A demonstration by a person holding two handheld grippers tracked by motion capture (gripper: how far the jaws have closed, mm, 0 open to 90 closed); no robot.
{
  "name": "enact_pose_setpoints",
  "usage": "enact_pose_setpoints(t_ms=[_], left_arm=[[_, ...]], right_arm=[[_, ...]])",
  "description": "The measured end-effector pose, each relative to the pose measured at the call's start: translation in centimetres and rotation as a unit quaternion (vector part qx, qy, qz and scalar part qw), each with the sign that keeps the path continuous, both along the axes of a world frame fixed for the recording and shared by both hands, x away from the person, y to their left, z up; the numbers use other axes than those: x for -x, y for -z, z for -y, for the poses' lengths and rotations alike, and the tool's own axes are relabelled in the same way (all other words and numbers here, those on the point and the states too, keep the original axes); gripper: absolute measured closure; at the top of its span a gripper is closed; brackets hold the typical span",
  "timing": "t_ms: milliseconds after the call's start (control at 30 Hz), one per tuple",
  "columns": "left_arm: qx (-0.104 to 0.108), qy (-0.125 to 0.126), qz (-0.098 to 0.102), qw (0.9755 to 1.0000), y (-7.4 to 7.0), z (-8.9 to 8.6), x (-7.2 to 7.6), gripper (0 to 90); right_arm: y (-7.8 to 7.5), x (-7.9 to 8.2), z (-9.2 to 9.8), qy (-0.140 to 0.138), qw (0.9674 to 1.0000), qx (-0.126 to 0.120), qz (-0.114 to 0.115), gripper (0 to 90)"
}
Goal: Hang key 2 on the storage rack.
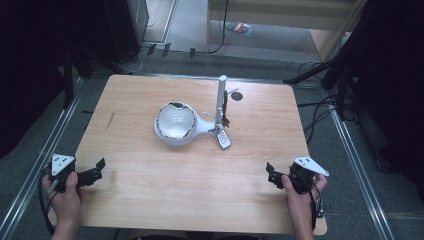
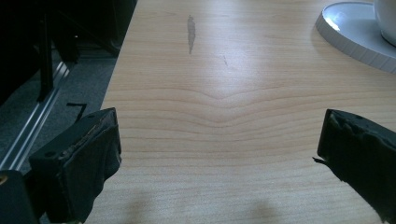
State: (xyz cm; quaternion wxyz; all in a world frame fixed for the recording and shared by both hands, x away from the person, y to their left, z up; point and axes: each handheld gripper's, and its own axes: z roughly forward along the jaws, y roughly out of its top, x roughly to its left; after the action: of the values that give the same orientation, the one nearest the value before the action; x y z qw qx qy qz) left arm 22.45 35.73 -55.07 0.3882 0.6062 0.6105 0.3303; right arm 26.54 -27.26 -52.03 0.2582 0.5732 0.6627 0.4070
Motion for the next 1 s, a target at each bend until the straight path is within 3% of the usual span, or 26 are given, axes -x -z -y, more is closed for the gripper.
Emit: enact_pose_setpoints(t_ms=[533, 1000], left_arm=[[-0.001, 0.0, 0.0, 1.0, 0.0, 0.0, 0.0, 0.0], [0.0, 0.002, 0.001, 1.0, 0.0, 0.0, 0.0, 0.0]], right_arm=[[0.8, 2.4, 3.3, 0.014, 0.9997, 0.02, -0.006, 0.0], [1.9, 4.2, 5.5, 0.029, 0.9993, 0.016, -0.019, 0.0]])
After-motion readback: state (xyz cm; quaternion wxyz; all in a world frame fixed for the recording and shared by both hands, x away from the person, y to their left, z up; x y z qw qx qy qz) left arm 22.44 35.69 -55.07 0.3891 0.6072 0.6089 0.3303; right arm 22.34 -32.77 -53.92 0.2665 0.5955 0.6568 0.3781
